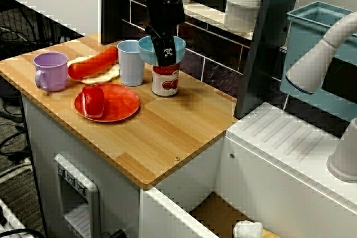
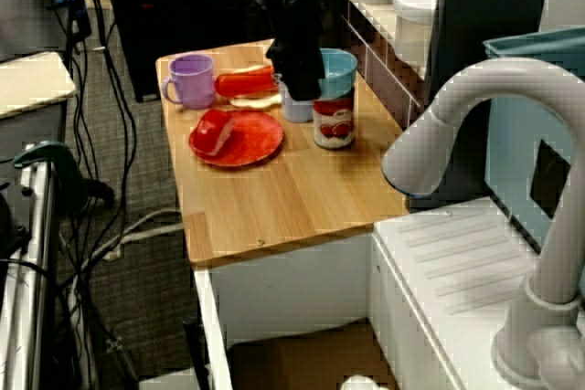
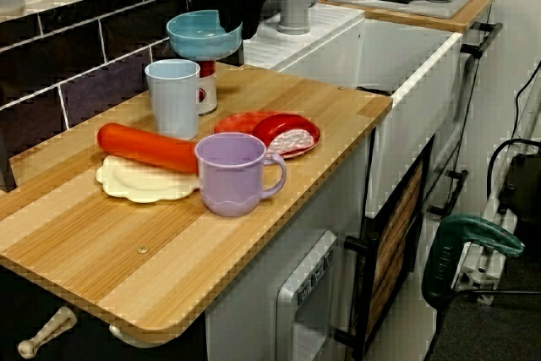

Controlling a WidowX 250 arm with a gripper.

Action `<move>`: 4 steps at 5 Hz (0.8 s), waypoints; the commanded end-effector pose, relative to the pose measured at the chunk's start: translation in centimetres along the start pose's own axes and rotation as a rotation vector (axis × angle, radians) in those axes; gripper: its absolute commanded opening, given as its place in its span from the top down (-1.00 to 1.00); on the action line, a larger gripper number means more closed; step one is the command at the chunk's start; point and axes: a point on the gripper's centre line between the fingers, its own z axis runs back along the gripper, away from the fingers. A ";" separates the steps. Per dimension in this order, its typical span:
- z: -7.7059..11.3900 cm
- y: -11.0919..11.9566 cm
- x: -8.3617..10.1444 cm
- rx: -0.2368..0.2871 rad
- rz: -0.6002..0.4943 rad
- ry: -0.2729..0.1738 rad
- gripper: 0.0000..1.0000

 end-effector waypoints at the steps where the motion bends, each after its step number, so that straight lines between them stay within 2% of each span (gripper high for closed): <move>1: 3.9 -1.0 0.9 0.001 -0.032 -0.065 1.00; 4: 4.4 -3.5 -0.2 -0.035 -0.078 -0.069 1.00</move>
